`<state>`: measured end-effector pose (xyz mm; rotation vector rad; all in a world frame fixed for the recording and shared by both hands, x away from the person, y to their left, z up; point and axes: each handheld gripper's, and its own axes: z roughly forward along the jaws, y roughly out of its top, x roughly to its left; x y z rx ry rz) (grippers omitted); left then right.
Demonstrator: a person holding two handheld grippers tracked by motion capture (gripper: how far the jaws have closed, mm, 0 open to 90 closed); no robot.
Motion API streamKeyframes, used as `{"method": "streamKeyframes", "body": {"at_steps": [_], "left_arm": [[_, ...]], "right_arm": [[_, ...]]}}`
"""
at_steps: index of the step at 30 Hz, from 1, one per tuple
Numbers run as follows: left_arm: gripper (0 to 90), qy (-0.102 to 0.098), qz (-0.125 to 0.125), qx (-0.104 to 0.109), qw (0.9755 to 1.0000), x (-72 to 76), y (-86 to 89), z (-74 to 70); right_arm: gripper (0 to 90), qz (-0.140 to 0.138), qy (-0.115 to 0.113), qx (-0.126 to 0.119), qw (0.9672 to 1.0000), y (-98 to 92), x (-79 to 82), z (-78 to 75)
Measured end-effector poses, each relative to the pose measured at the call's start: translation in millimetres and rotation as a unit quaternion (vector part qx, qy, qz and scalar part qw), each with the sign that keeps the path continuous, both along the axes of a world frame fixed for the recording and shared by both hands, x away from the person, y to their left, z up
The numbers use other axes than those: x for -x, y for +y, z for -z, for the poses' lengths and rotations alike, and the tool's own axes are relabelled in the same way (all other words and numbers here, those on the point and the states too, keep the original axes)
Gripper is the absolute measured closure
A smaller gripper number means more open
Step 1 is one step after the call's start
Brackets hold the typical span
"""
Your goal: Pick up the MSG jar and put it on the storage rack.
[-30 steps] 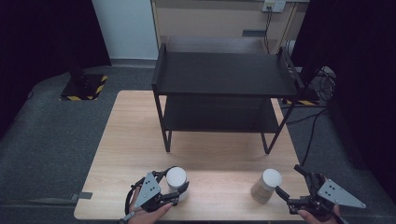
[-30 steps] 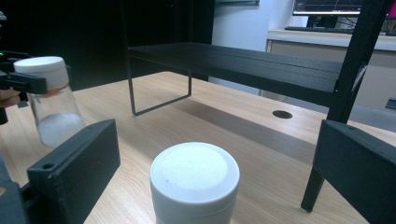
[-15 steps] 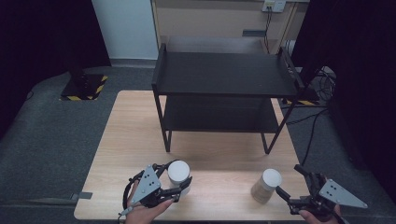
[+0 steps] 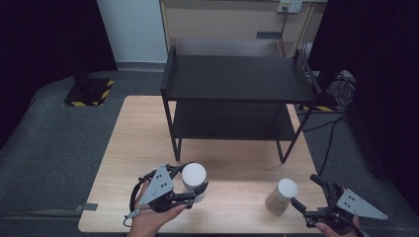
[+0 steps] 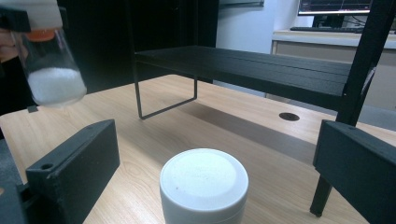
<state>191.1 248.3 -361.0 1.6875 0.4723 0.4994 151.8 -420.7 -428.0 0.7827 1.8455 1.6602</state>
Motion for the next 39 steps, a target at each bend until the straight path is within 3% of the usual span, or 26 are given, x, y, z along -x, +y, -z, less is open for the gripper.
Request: {"method": "streamKeyframes", "body": {"at_steps": [5, 14, 18, 23, 39], "left_arm": [[33.4, 0.000, 0.010, 0.007, 0.9999, -5.6, 2.1, -17.4], [33.4, 0.000, 0.033, 0.002, 0.9995, -18.5, 0.8, -50.1], [33.4, 0.011, 0.045, 0.016, 0.9988, -27.6, 2.4, -61.0], [33.4, -0.001, 0.050, 0.009, 0.9987, -34.4, 1.1, -77.6], [33.4, 0.000, 0.060, 0.006, 0.9982, -56.6, -1.8, -125.6]], "right_arm": [[1.0, -0.001, 0.001, -0.001, 1.0000, -0.8, -0.3, 0.3], [1.0, 0.000, -0.001, -0.003, 1.0000, -1.7, 0.3, -0.6], [1.0, 0.000, 0.000, -0.003, 1.0000, -1.6, 0.2, -0.4], [1.0, 0.000, 0.000, -0.003, 1.0000, -2.0, 0.4, -0.7], [1.1, -0.003, 0.002, -0.004, 1.0000, -3.5, -0.3, -1.3]]}}
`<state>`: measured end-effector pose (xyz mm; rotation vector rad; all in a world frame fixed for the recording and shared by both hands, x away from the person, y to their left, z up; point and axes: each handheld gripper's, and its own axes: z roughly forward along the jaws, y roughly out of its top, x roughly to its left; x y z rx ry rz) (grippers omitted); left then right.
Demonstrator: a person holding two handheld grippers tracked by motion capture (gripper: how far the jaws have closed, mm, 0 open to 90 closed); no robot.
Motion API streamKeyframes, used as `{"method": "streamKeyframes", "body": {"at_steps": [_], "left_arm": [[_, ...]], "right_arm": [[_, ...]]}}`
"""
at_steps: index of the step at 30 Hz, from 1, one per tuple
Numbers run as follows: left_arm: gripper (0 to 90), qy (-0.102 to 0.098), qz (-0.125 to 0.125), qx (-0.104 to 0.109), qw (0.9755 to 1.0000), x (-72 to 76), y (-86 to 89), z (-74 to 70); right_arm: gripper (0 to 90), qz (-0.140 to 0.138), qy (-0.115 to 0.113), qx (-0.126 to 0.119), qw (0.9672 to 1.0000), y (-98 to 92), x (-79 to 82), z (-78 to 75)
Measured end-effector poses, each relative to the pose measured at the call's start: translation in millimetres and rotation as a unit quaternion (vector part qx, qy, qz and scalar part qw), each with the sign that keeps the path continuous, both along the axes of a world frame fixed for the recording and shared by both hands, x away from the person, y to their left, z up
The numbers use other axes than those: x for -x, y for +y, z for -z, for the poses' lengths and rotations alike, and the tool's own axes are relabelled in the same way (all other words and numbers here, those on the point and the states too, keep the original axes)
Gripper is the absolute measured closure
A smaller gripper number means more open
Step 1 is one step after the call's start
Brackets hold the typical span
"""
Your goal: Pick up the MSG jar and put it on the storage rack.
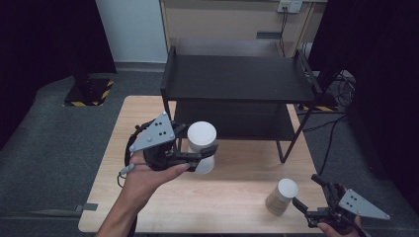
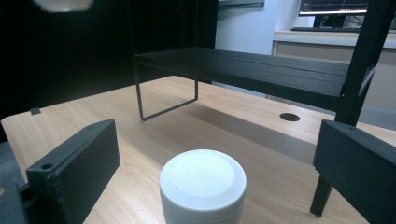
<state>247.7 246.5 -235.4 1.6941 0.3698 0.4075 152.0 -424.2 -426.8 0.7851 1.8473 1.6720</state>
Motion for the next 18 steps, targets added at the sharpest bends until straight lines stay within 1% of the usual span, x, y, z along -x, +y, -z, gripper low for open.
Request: {"method": "streamKeyframes", "body": {"at_steps": [5, 7, 14, 15, 18], "left_arm": [[33.4, 0.001, 0.000, 0.000, 1.0000, -3.7, -3.5, -11.4], [33.4, -0.001, 0.002, -0.001, 1.0000, -3.8, -5.8, -14.9], [33.4, 0.000, 0.008, 0.000, 1.0000, -9.4, -10.9, -29.0], [33.4, 0.000, 0.011, 0.002, 0.9999, -11.8, -11.6, -33.2], [33.4, 0.001, 0.012, 0.006, 0.9999, -14.4, -11.7, -36.8]], "right_arm": [[1.1, -0.002, 0.001, 0.000, 1.0000, 0.0, -0.4, -0.1], [1.1, -0.002, 0.001, -0.006, 1.0000, -0.8, -0.7, 0.0], [1.1, -0.004, 0.002, -0.006, 1.0000, -0.9, -0.5, -0.2], [1.1, -0.004, 0.002, -0.006, 1.0000, -1.0, -0.6, -0.3], [1.1, -0.005, 0.000, -0.006, 1.0000, -1.2, -0.6, -0.6]]}}
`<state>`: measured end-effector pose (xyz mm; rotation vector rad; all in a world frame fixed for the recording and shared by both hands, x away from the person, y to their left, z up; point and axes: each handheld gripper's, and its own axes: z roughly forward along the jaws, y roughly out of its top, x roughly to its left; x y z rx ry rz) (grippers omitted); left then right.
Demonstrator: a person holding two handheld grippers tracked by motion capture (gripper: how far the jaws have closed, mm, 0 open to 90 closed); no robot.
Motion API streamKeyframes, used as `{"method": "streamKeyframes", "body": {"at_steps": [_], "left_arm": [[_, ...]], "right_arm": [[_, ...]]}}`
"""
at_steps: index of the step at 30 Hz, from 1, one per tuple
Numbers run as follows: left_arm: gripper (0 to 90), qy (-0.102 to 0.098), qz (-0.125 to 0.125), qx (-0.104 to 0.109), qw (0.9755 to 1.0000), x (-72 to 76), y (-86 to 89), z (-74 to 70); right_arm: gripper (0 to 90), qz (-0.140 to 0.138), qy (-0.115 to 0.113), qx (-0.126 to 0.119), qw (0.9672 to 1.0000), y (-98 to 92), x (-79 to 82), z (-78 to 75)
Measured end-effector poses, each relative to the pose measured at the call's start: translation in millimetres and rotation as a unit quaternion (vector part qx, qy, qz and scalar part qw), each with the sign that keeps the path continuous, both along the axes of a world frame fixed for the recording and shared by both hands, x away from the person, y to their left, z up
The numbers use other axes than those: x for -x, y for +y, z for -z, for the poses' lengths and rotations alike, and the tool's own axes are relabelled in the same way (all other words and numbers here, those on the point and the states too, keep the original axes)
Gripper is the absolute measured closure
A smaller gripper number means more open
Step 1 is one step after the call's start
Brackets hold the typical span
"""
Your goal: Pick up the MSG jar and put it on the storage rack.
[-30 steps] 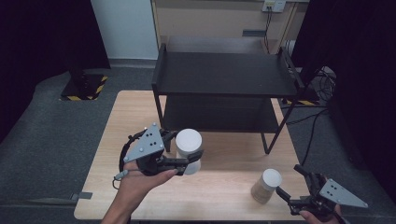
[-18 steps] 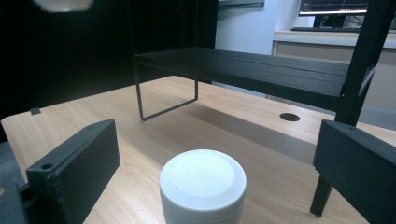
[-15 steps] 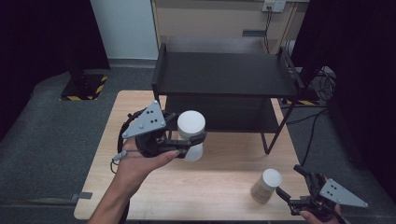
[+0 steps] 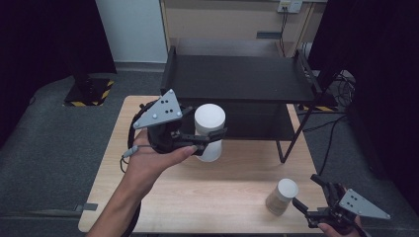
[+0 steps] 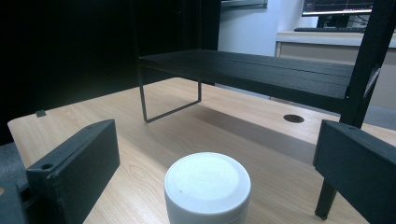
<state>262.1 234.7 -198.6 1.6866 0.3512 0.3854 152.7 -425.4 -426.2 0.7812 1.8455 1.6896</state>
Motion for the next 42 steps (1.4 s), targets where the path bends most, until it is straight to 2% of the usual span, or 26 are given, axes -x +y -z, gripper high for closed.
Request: {"method": "streamKeyframes", "body": {"at_steps": [8, 21, 25, 36, 42], "left_arm": [[33.4, 0.003, 0.007, 0.003, 1.0000, -12.1, -1.8, -15.3], [33.4, -0.006, 0.031, -0.009, 0.9995, -26.5, -4.2, -35.7], [33.4, -0.005, 0.033, -0.003, 0.9994, -29.6, -2.4, -38.6], [33.4, -0.012, 0.025, -0.005, 0.9996, -36.7, -0.6, -59.0], [33.4, -0.012, 0.025, 0.001, 0.9996, -46.9, -3.1, -71.1]], "right_arm": [[1.1, 0.003, 0.001, -0.001, 1.0000, -1.5, 0.7, 0.2], [1.1, 0.003, 0.003, 0.001, 1.0000, -1.1, 0.6, 0.2], [1.1, 0.002, 0.004, 0.001, 1.0000, -0.5, 0.3, 0.5], [1.1, 0.000, 0.004, 0.001, 1.0000, -0.2, 0.2, 0.4], [1.1, -0.001, 0.006, 0.003, 1.0000, 0.1, 0.1, 0.0]]}}
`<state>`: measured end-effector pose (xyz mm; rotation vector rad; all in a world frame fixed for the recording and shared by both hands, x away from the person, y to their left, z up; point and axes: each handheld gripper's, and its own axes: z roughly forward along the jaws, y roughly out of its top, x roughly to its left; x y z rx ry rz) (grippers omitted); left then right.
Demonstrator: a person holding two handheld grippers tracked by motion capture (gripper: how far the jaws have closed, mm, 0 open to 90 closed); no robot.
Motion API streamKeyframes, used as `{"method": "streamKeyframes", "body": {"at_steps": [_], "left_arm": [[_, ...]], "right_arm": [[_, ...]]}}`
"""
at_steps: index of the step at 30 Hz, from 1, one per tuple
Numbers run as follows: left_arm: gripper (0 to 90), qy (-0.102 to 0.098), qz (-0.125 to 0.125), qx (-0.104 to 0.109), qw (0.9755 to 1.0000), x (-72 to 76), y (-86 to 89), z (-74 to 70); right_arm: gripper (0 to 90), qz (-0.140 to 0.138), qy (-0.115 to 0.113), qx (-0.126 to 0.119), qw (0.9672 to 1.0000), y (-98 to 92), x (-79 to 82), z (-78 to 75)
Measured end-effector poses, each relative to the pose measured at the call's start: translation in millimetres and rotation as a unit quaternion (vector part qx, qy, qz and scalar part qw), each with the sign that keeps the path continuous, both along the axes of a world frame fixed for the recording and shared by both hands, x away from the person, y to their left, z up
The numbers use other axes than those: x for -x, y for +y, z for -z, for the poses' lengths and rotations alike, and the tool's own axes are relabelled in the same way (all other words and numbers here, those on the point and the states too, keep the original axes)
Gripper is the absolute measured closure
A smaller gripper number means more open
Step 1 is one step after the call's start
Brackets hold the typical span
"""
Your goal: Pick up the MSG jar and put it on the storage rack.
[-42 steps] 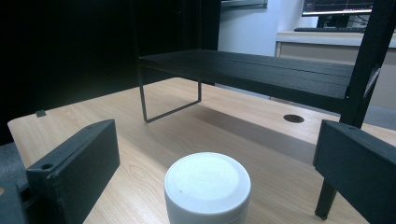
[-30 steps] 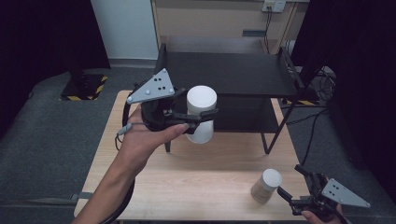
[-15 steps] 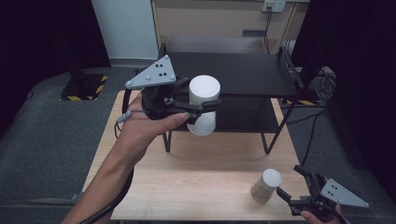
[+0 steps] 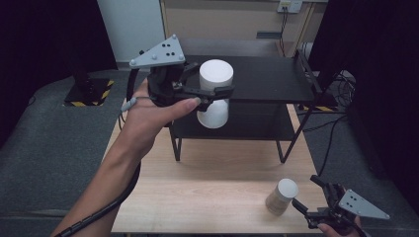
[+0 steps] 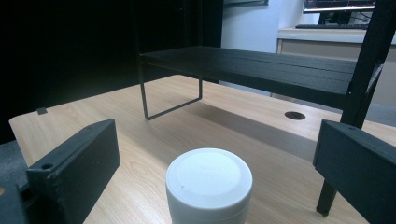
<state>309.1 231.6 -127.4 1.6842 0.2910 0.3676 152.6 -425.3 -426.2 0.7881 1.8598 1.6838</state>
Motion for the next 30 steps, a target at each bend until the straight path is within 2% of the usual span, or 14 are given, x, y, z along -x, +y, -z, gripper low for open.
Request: {"method": "streamKeyframes", "body": {"at_steps": [7, 10, 15, 20, 27, 30], "left_arm": [[33.4, 0.002, -0.006, -0.001, 1.0000, -11.7, -3.0, -4.6], [33.4, 0.003, -0.010, 0.006, 0.9999, -16.9, -3.2, -3.4], [33.4, 0.000, -0.015, 0.000, 0.9999, -25.3, -5.8, -5.8], [33.4, 0.000, -0.019, 0.011, 0.9998, -35.5, -7.1, -2.8], [33.4, 0.000, -0.025, 0.009, 0.9997, -48.1, -13.9, -2.6], [33.4, 0.001, -0.027, 0.015, 0.9995, -53.7, -14.7, -1.6]], "right_arm": [[1.1, -0.001, 0.001, 0.001, 1.0000, 0.5, 0.1, -0.5], [1.1, -0.001, 0.002, 0.001, 1.0000, 0.4, 0.1, 0.0], [1.1, -0.001, 0.003, 0.003, 1.0000, 0.4, 0.2, 0.1], [1.1, -0.002, 0.004, 0.005, 1.0000, 1.1, 0.5, -0.2], [1.1, -0.003, 0.006, 0.007, 1.0000, 1.8, 1.0, 0.5], [1.1, -0.004, 0.007, 0.007, 0.9999, 1.7, 1.1, 0.9]]}}
